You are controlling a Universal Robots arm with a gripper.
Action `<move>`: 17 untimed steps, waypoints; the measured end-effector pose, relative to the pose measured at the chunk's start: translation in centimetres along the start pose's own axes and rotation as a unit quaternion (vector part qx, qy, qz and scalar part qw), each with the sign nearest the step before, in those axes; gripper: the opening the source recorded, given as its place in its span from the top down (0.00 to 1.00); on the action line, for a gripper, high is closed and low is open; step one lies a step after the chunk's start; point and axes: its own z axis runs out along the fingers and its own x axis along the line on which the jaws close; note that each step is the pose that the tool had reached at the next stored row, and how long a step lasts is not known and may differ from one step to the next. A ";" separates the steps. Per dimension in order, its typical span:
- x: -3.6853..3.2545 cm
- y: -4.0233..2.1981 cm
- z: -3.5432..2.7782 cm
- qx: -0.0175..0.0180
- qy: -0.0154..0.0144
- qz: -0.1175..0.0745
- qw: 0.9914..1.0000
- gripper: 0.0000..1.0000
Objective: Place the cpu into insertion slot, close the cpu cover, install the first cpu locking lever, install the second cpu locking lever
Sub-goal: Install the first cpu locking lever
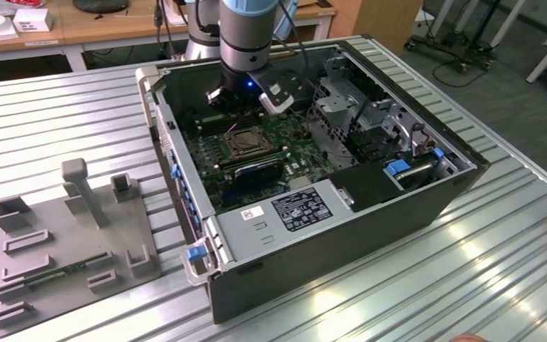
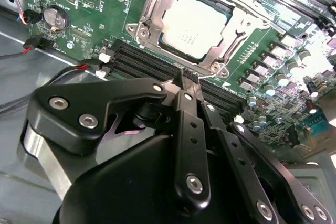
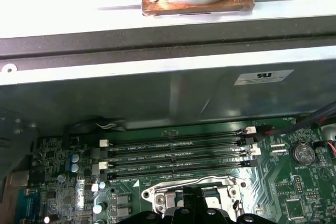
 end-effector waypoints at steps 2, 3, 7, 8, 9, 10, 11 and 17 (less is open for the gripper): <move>0.09 -0.02 0.01 0.001 -0.003 0.010 1.000 0.89; 0.10 -0.02 0.02 0.001 -0.005 0.016 1.000 0.89; 0.10 -0.02 0.03 0.001 -0.005 0.017 1.000 0.89; 0.10 -0.02 0.03 0.001 -0.005 0.017 1.000 0.89; 0.10 -0.02 0.03 0.001 -0.005 0.017 1.000 0.89; 0.10 0.00 0.04 0.001 -0.005 0.018 1.000 0.89; 0.11 0.05 0.06 0.001 -0.005 0.018 1.000 0.89; 0.16 0.44 0.19 0.001 -0.005 0.018 1.000 0.89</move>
